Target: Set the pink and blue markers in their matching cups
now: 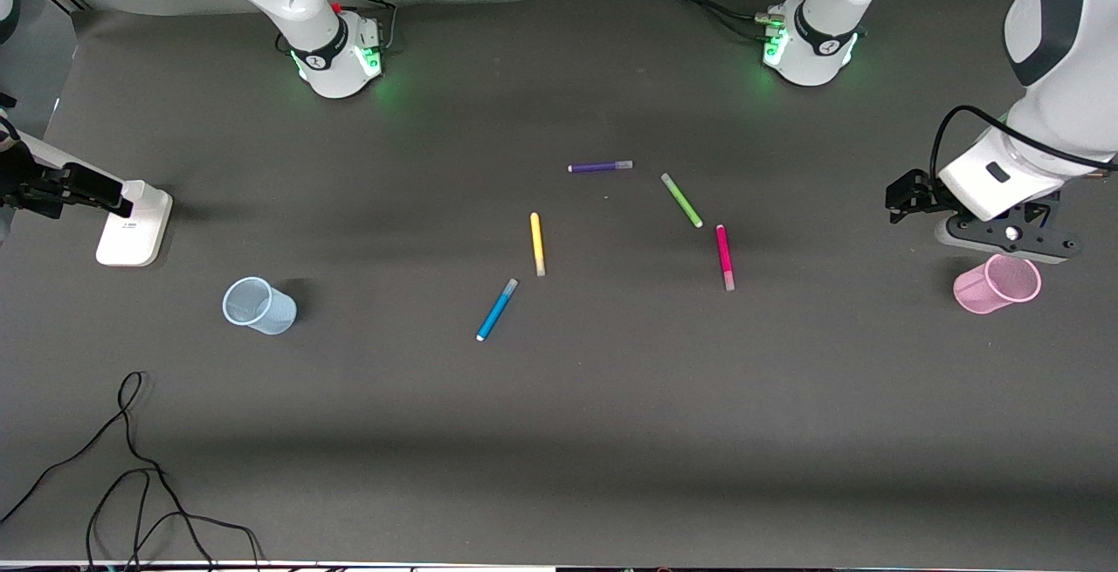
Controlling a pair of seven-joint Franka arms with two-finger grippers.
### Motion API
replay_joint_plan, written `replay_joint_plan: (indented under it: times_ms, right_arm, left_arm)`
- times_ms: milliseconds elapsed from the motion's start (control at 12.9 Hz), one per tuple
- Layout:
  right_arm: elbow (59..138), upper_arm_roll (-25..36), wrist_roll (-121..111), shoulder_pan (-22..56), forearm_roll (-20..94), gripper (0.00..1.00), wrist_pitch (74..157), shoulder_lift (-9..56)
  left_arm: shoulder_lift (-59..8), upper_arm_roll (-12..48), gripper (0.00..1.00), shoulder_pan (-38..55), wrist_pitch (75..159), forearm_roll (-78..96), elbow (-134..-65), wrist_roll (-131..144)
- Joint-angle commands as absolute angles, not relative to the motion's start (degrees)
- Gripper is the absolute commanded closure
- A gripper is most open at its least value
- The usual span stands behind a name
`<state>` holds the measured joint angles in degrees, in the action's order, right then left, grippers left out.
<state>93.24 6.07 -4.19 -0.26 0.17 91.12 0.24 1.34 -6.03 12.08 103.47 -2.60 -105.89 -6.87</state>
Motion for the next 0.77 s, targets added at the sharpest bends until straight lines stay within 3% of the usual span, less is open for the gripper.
replay_joint_plan:
  times_ms: [0,464,696]
  right_arm:
    - [93.34,5.98,-4.93,-0.18,-0.88,0.00,90.53,0.00]
    - [93.43,5.80,-3.61,0.17,-0.79,0.00,89.30,-0.17]
    - [94.13,5.54,3.67,5.08,-0.44,0.00,90.17,0.09]
  left_arm:
    - [2.29,-7.03,0.01,13.27,102.05,-2.29,-105.74,-7.12]
    - [2.02,-7.03,0.01,13.27,102.04,-2.29,-105.21,-7.12]
    - [1.93,-7.03,0.01,13.27,102.04,-2.29,-104.94,-7.12]
